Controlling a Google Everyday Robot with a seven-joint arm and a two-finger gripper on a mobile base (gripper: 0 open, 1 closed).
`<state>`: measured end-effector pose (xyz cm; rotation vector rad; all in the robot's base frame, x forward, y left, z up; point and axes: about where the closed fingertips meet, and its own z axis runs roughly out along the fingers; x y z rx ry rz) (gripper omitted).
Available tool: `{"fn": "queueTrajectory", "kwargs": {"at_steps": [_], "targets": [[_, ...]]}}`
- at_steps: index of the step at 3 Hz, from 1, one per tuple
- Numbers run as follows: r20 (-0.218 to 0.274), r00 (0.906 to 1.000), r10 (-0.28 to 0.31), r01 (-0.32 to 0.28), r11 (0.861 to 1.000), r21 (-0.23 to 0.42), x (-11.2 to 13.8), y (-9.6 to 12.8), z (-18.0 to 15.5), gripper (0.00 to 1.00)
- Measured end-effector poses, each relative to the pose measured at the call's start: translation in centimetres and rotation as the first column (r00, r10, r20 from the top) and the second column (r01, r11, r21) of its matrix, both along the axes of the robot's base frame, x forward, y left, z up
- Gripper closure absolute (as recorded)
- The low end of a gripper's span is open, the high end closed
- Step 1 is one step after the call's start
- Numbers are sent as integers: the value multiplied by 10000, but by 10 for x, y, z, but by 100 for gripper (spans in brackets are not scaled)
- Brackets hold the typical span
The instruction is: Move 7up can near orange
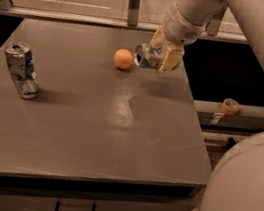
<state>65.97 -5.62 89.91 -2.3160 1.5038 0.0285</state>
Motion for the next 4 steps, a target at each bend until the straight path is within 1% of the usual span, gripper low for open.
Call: {"fn": "queueTrajectory", "kwargs": {"at_steps": [1,2,3,4], "targets": [[-612,9873,-1463,1479,9888,220,11,-1,-15,100],[-1020,9655,-2398,2431,9698,217,17,1,-33,100],[-1144,9475,-2985,2989,9542,-141,19,0,-49,83],[-1207,9363,-3297,3259,9440,-509,18,-2,-61,59]]}}
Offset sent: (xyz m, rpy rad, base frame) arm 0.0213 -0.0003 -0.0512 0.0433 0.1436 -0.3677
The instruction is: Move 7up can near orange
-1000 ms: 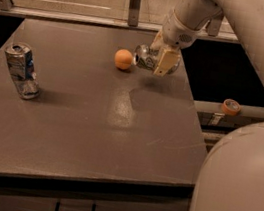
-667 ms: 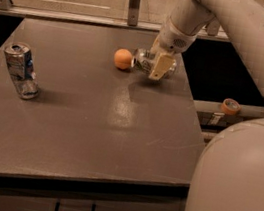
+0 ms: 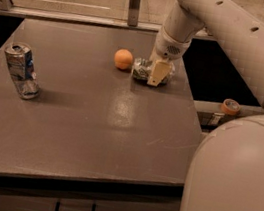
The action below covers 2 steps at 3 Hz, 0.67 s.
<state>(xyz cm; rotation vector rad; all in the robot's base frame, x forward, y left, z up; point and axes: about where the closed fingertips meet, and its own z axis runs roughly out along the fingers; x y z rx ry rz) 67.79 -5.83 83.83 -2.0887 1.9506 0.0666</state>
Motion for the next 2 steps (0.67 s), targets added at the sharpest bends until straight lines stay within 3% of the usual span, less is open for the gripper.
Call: {"fn": "queueTrajectory", "kwargs": {"at_steps": [2], "targets": [[-51,10000,-55,55,10000,-73,0,-1,-2,13]]}}
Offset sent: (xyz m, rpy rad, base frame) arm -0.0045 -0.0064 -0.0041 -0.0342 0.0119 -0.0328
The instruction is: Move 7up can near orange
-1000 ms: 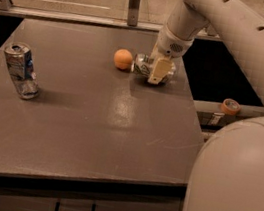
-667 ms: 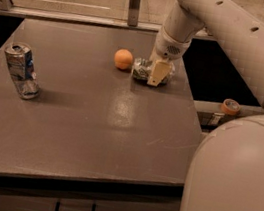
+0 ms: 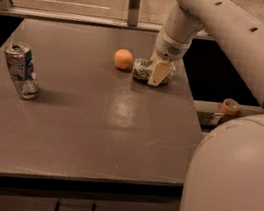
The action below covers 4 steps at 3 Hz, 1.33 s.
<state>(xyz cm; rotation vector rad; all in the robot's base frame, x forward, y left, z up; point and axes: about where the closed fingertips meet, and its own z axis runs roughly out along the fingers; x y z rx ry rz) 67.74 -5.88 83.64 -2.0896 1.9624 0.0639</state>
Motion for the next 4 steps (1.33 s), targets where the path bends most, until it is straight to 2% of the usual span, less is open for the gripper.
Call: {"fn": "queueTrajectory", "kwargs": {"at_steps": [1,2,3,4], "targets": [[-67,9999,-83,82,9999,-81,-1,-2,-2,0],[-77,9999,-113,112,9999,-112,-2,-3,-3,0],[-6,9994,-355,355,9979,550,-5,-15,10,0],[726,9924,-996,850,9796,1821,-21,-44,57,0]]}}
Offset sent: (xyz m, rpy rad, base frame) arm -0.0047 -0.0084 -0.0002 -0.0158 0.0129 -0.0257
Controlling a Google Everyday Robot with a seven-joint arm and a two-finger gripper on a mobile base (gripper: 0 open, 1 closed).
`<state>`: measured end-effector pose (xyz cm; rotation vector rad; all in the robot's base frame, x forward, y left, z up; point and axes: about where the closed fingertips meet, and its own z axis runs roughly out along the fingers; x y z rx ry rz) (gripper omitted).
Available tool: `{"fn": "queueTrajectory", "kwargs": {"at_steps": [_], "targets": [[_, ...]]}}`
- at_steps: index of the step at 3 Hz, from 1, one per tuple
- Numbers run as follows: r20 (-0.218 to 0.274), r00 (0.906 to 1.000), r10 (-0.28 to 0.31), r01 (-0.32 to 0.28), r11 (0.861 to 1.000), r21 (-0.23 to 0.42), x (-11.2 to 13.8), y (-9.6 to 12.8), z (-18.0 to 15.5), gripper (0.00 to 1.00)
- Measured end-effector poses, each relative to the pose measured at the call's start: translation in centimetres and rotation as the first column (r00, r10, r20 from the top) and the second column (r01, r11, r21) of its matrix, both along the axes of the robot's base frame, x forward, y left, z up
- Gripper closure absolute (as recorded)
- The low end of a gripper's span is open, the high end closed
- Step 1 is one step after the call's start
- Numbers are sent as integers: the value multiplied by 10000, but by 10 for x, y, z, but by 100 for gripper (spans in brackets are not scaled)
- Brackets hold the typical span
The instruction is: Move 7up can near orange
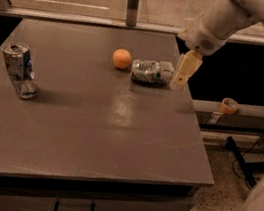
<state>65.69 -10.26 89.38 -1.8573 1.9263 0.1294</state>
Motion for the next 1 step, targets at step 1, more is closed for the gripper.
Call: {"fn": "queueTrajectory", "kwargs": {"at_steps": [1], "targets": [[-36,10000,-93,93,10000,30,-2,-5,-1,0]]}}
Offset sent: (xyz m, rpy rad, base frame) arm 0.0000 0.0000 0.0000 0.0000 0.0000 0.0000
